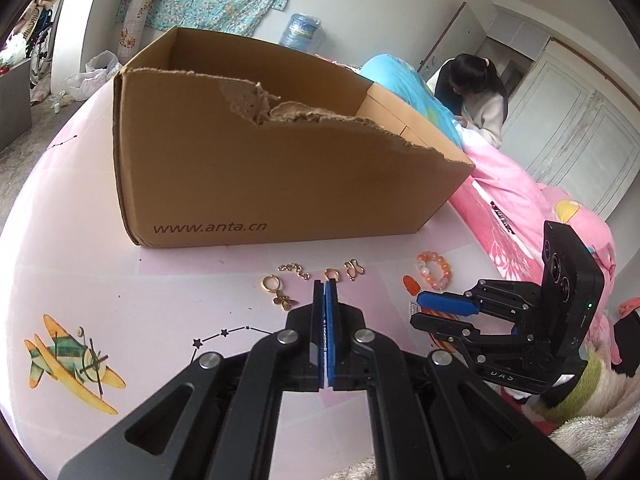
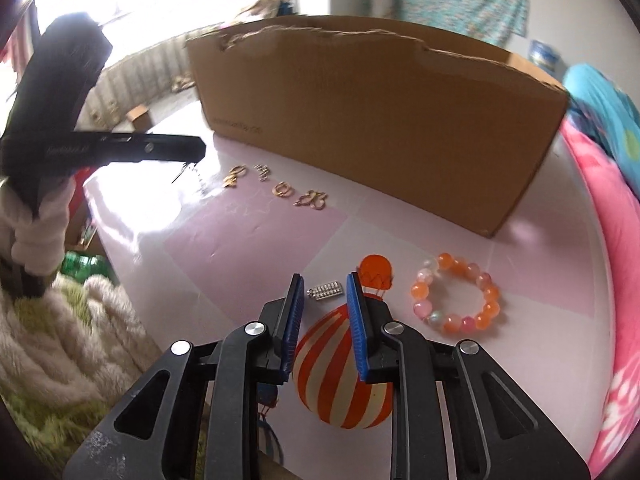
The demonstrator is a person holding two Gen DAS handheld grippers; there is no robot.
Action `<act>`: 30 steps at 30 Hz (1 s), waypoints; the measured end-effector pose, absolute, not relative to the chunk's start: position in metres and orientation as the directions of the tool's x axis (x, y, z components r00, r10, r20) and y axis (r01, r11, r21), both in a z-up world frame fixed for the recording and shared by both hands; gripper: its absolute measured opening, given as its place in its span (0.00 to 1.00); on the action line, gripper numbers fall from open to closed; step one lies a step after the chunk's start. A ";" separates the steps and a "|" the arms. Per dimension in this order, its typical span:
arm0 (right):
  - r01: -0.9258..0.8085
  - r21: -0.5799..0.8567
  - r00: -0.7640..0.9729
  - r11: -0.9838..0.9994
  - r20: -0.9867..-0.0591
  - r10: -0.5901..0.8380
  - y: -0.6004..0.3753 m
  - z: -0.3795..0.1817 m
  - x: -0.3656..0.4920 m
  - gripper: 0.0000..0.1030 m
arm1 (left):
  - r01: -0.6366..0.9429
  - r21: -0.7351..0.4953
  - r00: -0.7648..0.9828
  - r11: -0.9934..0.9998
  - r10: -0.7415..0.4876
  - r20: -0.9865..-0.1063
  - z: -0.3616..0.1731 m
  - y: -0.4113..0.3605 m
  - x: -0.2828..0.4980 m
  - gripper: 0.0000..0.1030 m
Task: Organize jewelry
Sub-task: 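Close the right gripper on the small silver spring while the left gripper holds the tassel charm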
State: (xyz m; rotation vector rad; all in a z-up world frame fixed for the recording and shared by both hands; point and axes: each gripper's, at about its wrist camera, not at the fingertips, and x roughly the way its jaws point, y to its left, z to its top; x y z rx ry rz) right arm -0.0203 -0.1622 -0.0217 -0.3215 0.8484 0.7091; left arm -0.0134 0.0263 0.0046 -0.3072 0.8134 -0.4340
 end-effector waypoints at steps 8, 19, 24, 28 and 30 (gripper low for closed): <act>-0.762 0.001 0.394 0.647 -0.793 0.465 -0.159 -0.022 -0.017 0.13 | 0.257 -0.419 0.609 0.871 -0.483 -0.629 0.004 0.026 -0.013 0.00; -0.729 0.034 0.403 0.684 -0.786 0.469 -0.167 -0.019 -0.018 0.01 | 0.260 -0.403 0.615 0.877 -0.472 -0.631 0.006 0.027 -0.014 0.00; -0.735 0.031 0.405 0.677 -0.780 0.476 -0.168 -0.010 -0.020 0.19 | 0.266 -0.397 0.619 0.878 -0.471 -0.628 0.007 0.026 -0.015 0.00; -0.744 0.047 0.369 0.667 -0.803 0.468 -0.167 -0.010 -0.011 0.19 | 0.271 -0.395 0.620 0.878 -0.473 -0.626 0.008 0.025 -0.016 0.00; -0.749 0.068 0.333 0.659 -0.821 0.463 -0.165 -0.012 -0.006 0.19 | 0.272 -0.394 0.620 0.878 -0.473 -0.626 0.009 0.025 -0.017 0.00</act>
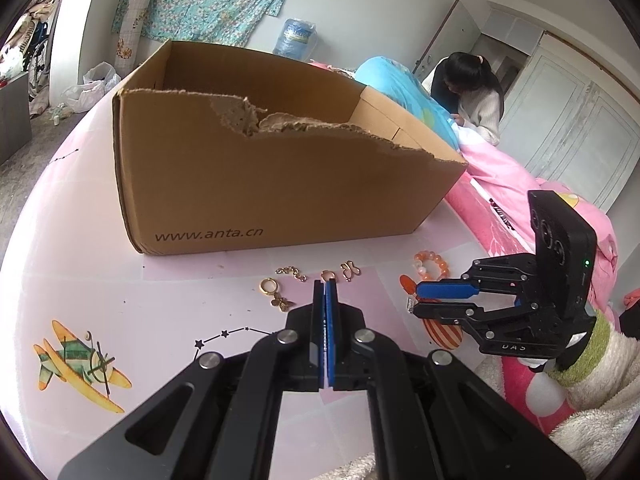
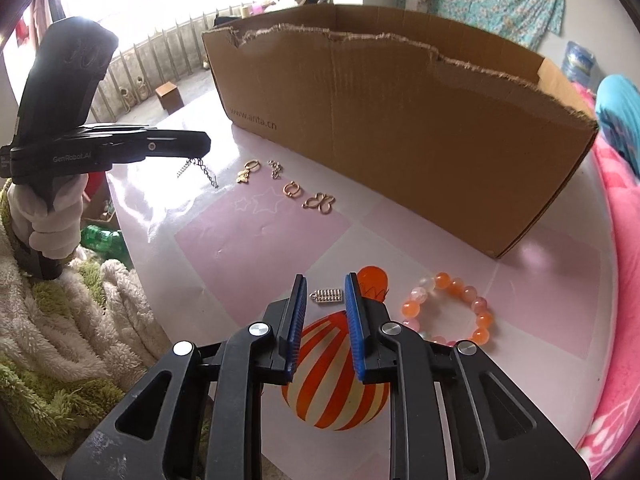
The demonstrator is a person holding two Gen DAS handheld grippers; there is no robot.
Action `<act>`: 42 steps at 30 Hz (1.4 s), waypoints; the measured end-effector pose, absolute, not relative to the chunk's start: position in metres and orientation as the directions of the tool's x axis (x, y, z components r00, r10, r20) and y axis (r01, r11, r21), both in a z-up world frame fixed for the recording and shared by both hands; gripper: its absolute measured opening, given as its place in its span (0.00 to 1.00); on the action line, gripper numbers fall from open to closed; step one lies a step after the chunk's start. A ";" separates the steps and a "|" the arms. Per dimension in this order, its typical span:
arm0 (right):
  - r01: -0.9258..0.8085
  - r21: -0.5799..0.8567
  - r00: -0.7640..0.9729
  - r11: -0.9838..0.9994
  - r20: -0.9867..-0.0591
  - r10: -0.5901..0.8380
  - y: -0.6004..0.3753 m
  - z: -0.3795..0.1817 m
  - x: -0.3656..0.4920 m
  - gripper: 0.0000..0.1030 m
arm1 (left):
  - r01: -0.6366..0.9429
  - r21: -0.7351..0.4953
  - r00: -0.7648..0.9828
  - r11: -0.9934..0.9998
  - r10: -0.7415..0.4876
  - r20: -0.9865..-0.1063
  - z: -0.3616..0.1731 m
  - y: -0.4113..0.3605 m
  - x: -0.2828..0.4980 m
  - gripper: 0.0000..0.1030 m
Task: Organize jewelry
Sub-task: 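Close the right gripper on the small silver spring while the left gripper holds the tassel charm, then carry both grippers over the box and open them to drop the charm and spring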
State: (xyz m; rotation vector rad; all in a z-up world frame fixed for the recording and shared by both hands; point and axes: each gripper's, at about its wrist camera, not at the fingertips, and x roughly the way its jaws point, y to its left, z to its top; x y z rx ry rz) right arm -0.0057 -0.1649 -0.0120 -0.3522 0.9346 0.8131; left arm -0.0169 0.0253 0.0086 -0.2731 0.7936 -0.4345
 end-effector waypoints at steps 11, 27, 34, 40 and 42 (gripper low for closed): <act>-0.745 -0.044 0.317 0.666 -0.901 0.296 -0.140 -0.010 -0.004 0.13 | 0.271 -0.405 0.620 0.873 -0.480 -0.621 0.007 0.029 -0.016 0.00; -0.696 -0.019 0.363 0.717 -0.872 0.329 -0.155 0.022 0.000 0.12 | 0.303 -0.380 0.659 0.874 -0.480 -0.579 0.021 0.032 -0.029 0.00; -0.692 0.019 0.494 0.721 -0.716 0.493 -0.158 0.104 -0.003 0.12 | 0.376 -0.267 0.765 0.887 -0.460 -0.451 0.084 0.033 -0.027 0.00; -0.651 0.155 0.486 0.743 -0.667 0.565 -0.147 0.129 0.052 0.12 | 0.342 -0.210 0.768 0.916 -0.401 -0.499 0.108 0.022 0.035 0.00; -0.620 0.234 0.418 0.749 -0.710 0.567 -0.139 0.119 0.082 0.12 | 0.333 -0.216 0.731 0.918 -0.396 -0.556 0.104 0.015 0.063 0.00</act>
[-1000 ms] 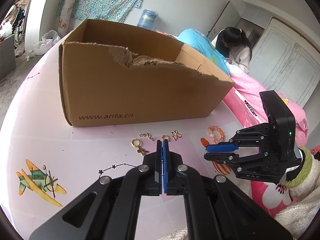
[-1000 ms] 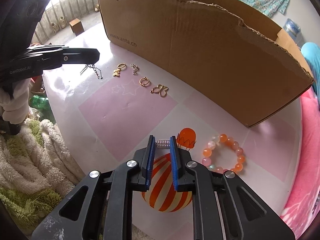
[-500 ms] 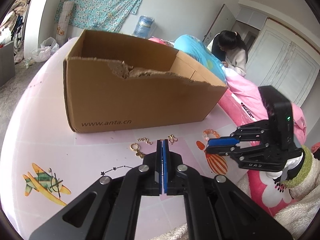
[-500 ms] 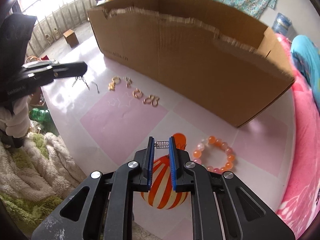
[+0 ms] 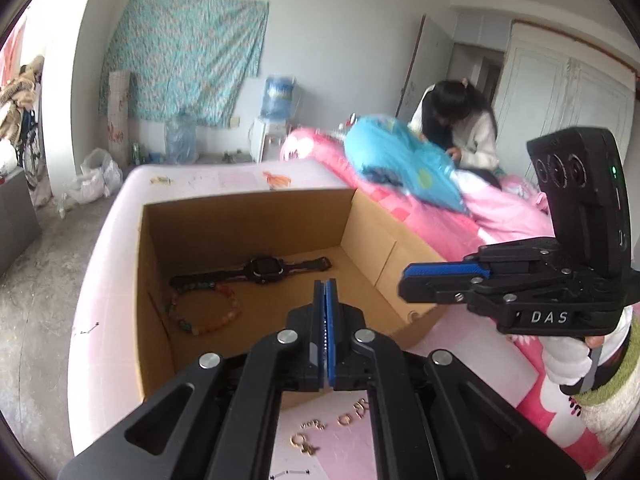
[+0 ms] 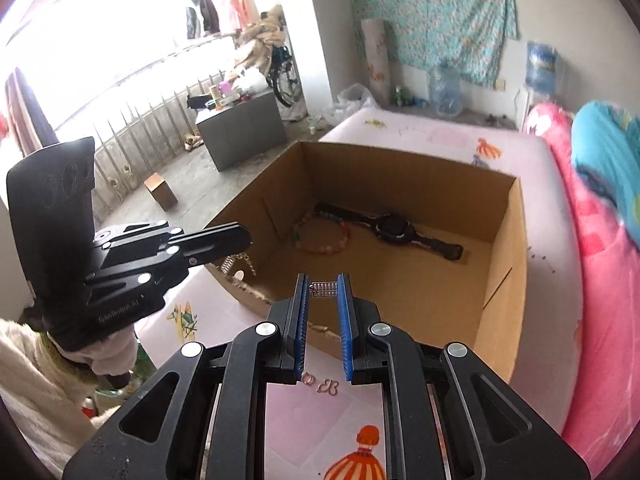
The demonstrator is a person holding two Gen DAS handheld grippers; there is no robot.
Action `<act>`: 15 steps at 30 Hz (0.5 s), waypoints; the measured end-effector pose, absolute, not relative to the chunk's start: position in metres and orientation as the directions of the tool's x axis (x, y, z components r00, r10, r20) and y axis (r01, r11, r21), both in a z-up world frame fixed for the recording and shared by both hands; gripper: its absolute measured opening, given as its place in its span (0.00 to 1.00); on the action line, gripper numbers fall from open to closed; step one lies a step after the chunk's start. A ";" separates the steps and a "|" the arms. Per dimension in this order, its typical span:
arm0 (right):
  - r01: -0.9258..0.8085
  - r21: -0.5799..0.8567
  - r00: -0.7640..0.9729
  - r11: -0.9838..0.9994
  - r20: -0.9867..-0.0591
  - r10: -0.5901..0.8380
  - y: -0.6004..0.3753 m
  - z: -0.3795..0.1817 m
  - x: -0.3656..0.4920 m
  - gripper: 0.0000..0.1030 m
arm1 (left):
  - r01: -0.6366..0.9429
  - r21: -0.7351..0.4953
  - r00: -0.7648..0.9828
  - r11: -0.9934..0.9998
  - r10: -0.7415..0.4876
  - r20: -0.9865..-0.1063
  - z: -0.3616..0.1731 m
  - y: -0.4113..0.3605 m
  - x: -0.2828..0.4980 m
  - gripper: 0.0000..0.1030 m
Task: Organize jewelry
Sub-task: 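Carry both grippers over the box and open them to drop the charm and spring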
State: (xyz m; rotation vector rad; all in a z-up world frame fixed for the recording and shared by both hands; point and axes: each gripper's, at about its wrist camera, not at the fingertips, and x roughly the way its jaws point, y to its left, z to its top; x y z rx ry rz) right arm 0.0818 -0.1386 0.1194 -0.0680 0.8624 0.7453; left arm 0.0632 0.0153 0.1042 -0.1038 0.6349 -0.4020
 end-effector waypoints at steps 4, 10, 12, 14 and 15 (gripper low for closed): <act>-0.547 0.277 0.361 0.790 -0.773 0.521 -0.121 0.097 0.128 0.12 | 0.322 -0.248 0.636 0.914 -0.403 -0.658 0.085 0.003 0.118 0.00; -0.477 0.274 0.355 0.835 -0.809 0.468 -0.119 0.076 0.159 0.16 | 0.283 -0.276 0.602 0.918 -0.394 -0.695 0.073 -0.002 0.148 0.12; -0.475 0.284 0.366 0.833 -0.797 0.480 -0.122 0.078 0.158 0.16 | 0.286 -0.289 0.607 0.914 -0.406 -0.683 0.075 -0.002 0.148 0.22; -0.473 0.290 0.375 0.832 -0.788 0.488 -0.128 0.081 0.158 0.16 | 0.281 -0.277 0.621 0.919 -0.395 -0.677 0.077 -0.001 0.146 0.22; -0.472 0.297 0.381 0.830 -0.780 0.496 -0.131 0.082 0.156 0.16 | 0.281 -0.276 0.627 0.919 -0.394 -0.672 0.078 -0.001 0.146 0.22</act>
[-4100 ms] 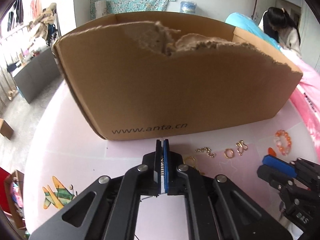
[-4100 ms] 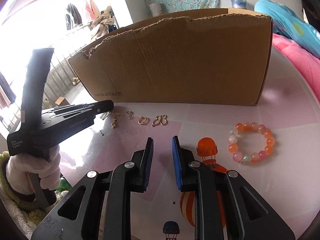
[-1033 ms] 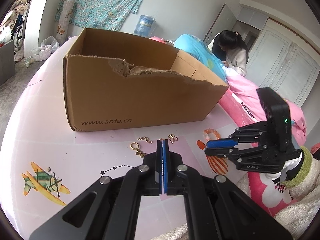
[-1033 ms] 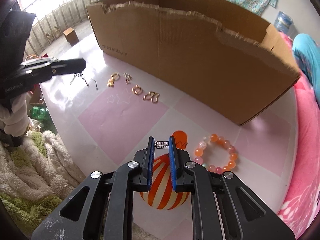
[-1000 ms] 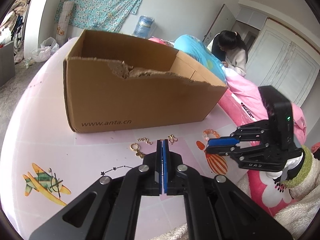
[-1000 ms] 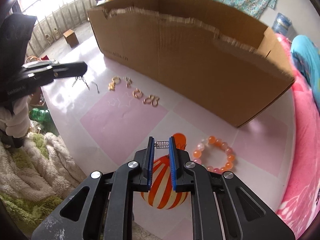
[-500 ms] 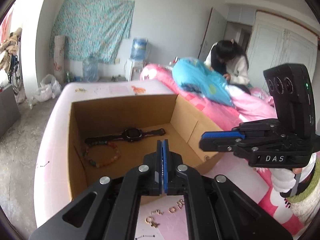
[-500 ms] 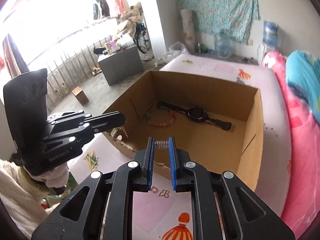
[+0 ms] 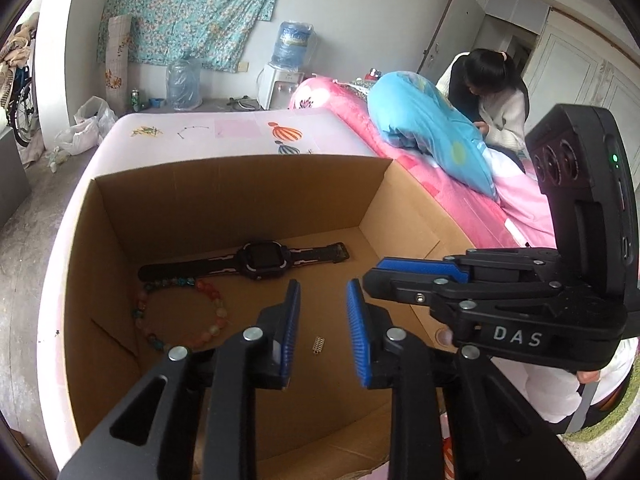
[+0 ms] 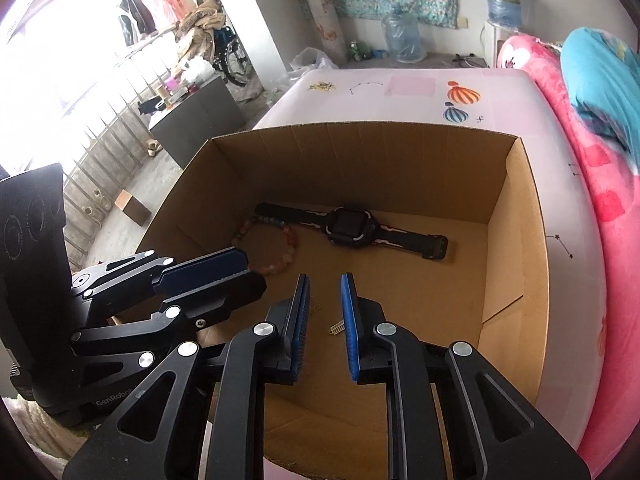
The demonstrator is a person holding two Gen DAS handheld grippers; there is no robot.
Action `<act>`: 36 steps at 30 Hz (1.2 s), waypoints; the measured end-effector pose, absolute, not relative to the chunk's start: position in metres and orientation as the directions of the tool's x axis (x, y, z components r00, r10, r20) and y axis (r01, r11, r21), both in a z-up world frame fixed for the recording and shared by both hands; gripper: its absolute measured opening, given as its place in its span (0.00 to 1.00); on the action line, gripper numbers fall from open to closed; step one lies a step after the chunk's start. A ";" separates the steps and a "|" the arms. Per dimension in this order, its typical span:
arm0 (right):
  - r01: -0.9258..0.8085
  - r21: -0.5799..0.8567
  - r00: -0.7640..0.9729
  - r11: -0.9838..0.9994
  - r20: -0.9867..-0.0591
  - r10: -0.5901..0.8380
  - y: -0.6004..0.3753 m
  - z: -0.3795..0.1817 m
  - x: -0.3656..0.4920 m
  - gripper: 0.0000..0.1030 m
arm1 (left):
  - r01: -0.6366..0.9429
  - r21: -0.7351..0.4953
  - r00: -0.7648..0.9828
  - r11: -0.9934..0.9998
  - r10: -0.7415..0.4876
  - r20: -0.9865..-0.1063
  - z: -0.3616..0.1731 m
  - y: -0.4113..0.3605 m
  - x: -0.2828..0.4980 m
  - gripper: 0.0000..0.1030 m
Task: Organize jewelry
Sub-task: 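Carry both grippers over the box and open them to drop the charm and spring, then withdraw both open grippers from the box back to the gold charms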
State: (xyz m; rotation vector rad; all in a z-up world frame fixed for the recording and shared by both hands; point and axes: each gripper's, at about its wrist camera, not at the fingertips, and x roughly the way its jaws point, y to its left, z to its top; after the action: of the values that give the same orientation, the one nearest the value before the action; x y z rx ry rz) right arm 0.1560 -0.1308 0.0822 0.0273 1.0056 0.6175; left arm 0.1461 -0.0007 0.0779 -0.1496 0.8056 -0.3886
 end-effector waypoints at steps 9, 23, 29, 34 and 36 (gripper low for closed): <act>-0.539 0.344 0.486 0.769 -0.619 0.617 -0.180 0.125 0.097 0.19 | 0.321 -0.251 0.723 0.913 -0.407 -0.558 0.105 0.031 0.088 0.23; -0.512 0.463 0.366 0.723 -0.644 0.672 -0.178 0.027 0.004 0.29 | 0.357 -0.272 0.593 0.893 -0.442 -0.673 0.029 0.026 -0.006 0.35; -0.460 0.499 0.358 0.734 -0.652 0.668 -0.171 0.014 0.004 0.30 | 0.338 -0.124 0.586 0.933 -0.312 -0.748 -0.006 0.000 0.006 0.33; -0.449 0.501 0.362 0.740 -0.655 0.663 -0.174 0.014 0.005 0.30 | 0.335 -0.070 0.592 0.940 -0.268 -0.760 -0.018 -0.008 0.016 0.21; -0.442 0.508 0.362 0.740 -0.653 0.665 -0.176 0.014 0.006 0.30 | 0.349 -0.036 0.604 0.936 -0.255 -0.755 -0.019 -0.010 0.016 0.19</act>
State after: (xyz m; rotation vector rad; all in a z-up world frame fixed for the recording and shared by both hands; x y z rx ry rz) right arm 0.0059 -0.1761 0.0137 0.2634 0.9633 0.7232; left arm 0.0158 -0.0105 -0.0194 0.1189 0.8535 -0.3500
